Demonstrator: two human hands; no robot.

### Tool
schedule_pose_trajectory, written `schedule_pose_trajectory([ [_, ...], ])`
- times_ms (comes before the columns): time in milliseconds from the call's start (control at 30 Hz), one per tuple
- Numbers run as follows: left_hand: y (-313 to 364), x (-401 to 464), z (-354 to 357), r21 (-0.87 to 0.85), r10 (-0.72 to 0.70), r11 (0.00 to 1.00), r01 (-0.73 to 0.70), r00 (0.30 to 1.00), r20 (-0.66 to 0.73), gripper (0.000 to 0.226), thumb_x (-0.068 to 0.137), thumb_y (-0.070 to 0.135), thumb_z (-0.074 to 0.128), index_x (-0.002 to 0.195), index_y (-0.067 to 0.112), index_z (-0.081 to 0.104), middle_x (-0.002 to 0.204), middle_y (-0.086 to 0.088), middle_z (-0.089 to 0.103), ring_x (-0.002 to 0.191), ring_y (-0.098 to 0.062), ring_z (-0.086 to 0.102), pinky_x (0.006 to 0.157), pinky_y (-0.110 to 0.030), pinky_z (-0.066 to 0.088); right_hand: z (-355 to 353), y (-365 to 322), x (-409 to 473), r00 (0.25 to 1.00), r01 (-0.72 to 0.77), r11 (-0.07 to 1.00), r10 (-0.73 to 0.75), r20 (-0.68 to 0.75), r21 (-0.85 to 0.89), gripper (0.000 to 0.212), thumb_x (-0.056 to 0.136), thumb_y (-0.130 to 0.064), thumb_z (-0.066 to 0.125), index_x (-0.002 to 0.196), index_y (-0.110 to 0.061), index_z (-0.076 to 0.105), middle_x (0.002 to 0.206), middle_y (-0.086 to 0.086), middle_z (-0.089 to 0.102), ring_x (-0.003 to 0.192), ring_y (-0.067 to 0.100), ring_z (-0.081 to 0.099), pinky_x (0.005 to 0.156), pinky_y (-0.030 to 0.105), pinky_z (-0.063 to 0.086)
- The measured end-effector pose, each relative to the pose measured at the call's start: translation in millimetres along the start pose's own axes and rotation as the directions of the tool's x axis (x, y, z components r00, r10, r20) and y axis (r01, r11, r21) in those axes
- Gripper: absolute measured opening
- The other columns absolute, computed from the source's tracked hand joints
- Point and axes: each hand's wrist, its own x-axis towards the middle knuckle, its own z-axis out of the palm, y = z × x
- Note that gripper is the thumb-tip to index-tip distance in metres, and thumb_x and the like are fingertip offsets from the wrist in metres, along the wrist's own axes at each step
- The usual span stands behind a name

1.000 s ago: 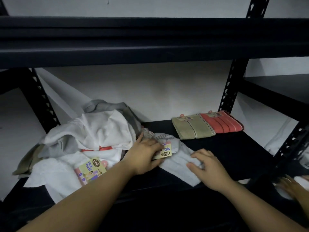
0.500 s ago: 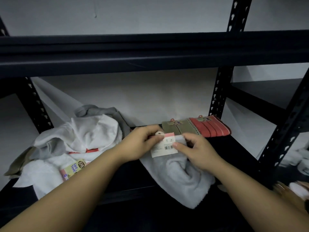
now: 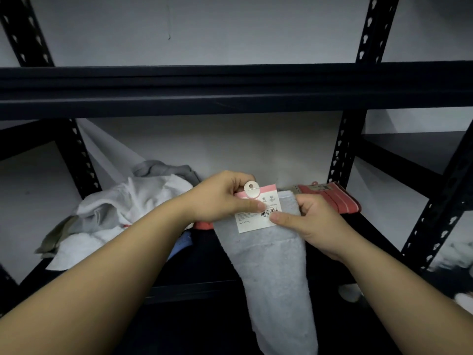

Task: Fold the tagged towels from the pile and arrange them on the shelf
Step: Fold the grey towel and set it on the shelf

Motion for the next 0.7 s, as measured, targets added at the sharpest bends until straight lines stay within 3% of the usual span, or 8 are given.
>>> schedule_pose_trajectory([
  [133, 4, 2, -8, 0.013, -0.011, 1.0, 0.011, 1.0, -0.028, 0.017, 0.089, 0.029, 0.081, 0.083, 0.022, 0.067, 0.082, 0.003, 0.074, 0.076, -0.011, 0.069, 0.069, -0.03, 0.052, 2, 20, -4, 0.996, -0.062, 0.998, 0.063, 0.063, -0.028, 0.03, 0.084, -0.008, 0.081, 0.113, -0.007, 0.076, 0.11, 0.005, 0.08, 0.104, 0.022, 0.076, 0.088, 0.032, 0.062],
  [267, 0, 3, -25, -0.067, -0.05, 0.997, 0.04, 0.986, -0.159, 0.016, 0.088, 0.032, 0.081, 0.089, 0.02, 0.071, 0.093, 0.0, 0.079, 0.087, -0.019, 0.075, 0.08, -0.04, 0.057, -9, 62, -20, 0.959, -0.197, 0.952, 0.237, 0.157, -0.234, 0.026, 0.084, -0.015, 0.086, 0.109, -0.009, 0.079, 0.109, 0.002, 0.08, 0.106, 0.02, 0.075, 0.096, 0.04, 0.06],
  [367, -15, 2, -33, -0.156, -0.139, 0.982, 0.104, 0.963, -0.232, 0.012, 0.092, 0.026, 0.077, 0.093, 0.015, 0.072, 0.095, -0.002, 0.079, 0.088, -0.02, 0.076, 0.079, -0.038, 0.058, -29, 92, -30, 0.896, -0.295, 0.896, 0.38, 0.23, -0.331, 0.039, 0.078, -0.029, 0.091, 0.104, -0.004, 0.078, 0.108, 0.014, 0.079, 0.109, 0.038, 0.072, 0.098, 0.056, 0.054],
  [433, -28, 3, -36, -0.211, -0.209, 0.966, 0.152, 0.936, -0.282, 0.012, 0.093, 0.025, 0.076, 0.096, 0.014, 0.072, 0.094, -0.002, 0.08, 0.087, -0.02, 0.076, 0.079, -0.04, 0.058, -41, 101, -33, 0.866, -0.364, 0.878, 0.442, 0.234, -0.312, 0.041, 0.076, -0.03, 0.09, 0.105, -0.003, 0.078, 0.11, 0.018, 0.077, 0.111, 0.043, 0.07, 0.101, 0.061, 0.052],
  [600, -70, 5, -36, -0.334, -0.416, 0.891, 0.307, 0.848, -0.329, 0.019, 0.089, 0.028, 0.08, 0.096, 0.013, 0.073, 0.092, -0.005, 0.08, 0.092, -0.028, 0.076, 0.09, -0.051, 0.059, -62, 103, -31, 0.855, -0.485, 0.852, 0.509, 0.098, -0.195, 0.028, 0.085, -0.022, 0.078, 0.11, -0.009, 0.077, 0.114, 0.014, 0.077, 0.114, 0.035, 0.071, 0.106, 0.052, 0.051],
  [700, -93, 3, -30, -0.24, -0.504, 0.864, 0.443, 0.778, -0.376, 0.028, 0.082, 0.033, 0.083, 0.096, 0.011, 0.073, 0.085, -0.005, 0.078, 0.078, -0.023, 0.074, 0.067, -0.037, 0.058, -74, 105, -26, 0.839, -0.54, 0.841, 0.54, -0.058, 0.029, 0.023, 0.097, -0.015, 0.069, 0.116, -0.002, 0.069, 0.119, 0.018, 0.075, 0.109, 0.031, 0.072, 0.098, 0.048, 0.054],
])
